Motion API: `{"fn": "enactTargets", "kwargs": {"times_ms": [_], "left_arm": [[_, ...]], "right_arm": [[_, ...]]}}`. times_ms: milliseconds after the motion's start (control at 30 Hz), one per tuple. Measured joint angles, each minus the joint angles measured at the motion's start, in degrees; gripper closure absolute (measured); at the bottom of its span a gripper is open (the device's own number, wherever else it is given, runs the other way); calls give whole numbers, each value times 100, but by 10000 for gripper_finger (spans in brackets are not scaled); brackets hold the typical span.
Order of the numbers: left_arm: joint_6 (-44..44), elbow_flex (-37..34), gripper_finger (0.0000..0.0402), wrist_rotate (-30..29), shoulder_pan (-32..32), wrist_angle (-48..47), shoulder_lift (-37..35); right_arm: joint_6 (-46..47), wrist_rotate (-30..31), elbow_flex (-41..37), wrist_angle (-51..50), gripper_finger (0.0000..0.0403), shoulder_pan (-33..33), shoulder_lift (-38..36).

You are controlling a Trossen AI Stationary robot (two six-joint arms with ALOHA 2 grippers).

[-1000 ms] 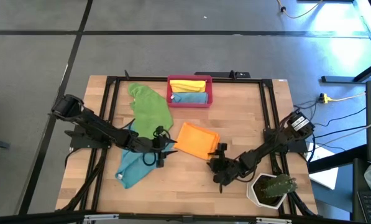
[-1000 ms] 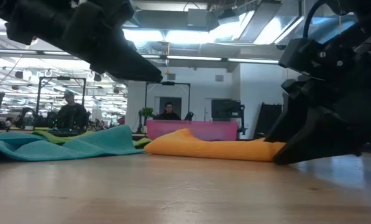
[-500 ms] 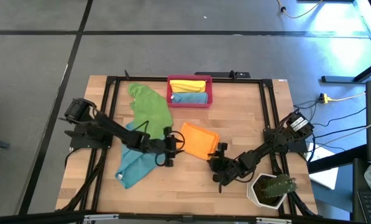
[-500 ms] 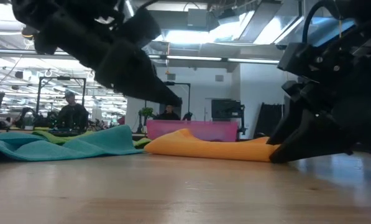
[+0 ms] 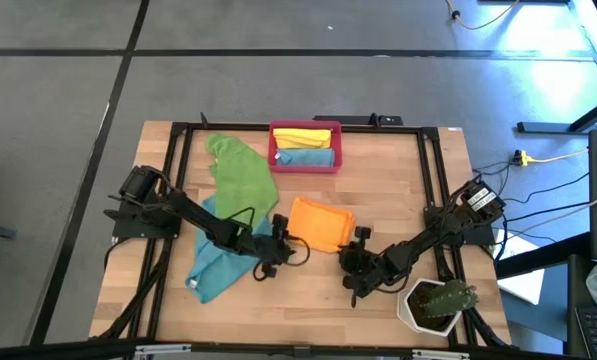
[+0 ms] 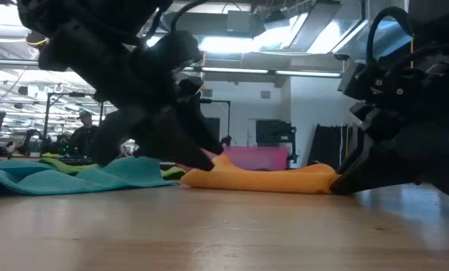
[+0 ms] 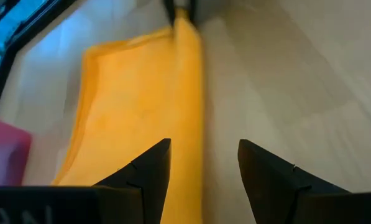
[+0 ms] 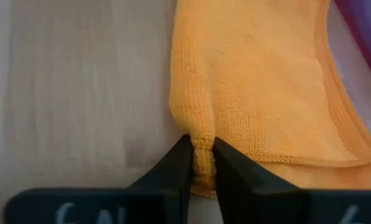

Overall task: Roll microfiber towels into tight, uniform cylinder then place into a basket
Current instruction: Roll the orange microfiber towel

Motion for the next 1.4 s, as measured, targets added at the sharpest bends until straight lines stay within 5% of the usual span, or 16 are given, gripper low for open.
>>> {"fn": "enactTargets", "kwargs": {"times_ms": [233,533,967,1167,1400], "left_arm": [[147,11,224,-224,-87,-397,1],[469,9,224,-903,-66,-817,0],[520,64,234,-657,159,-360,564],[581,61,282,-653,170,-362,570],[308,139,390,-333,182,-621,497]], "right_arm": [[82,-15,-33,-141,395,-11,-140],[169,-221,-28,-156,394,-24,-223],[183,-320,-22,-127,394,-72,-234],[185,-336,-15,-145,394,-72,-234],[185,-419,-14,-153,393,-74,-240]]}}
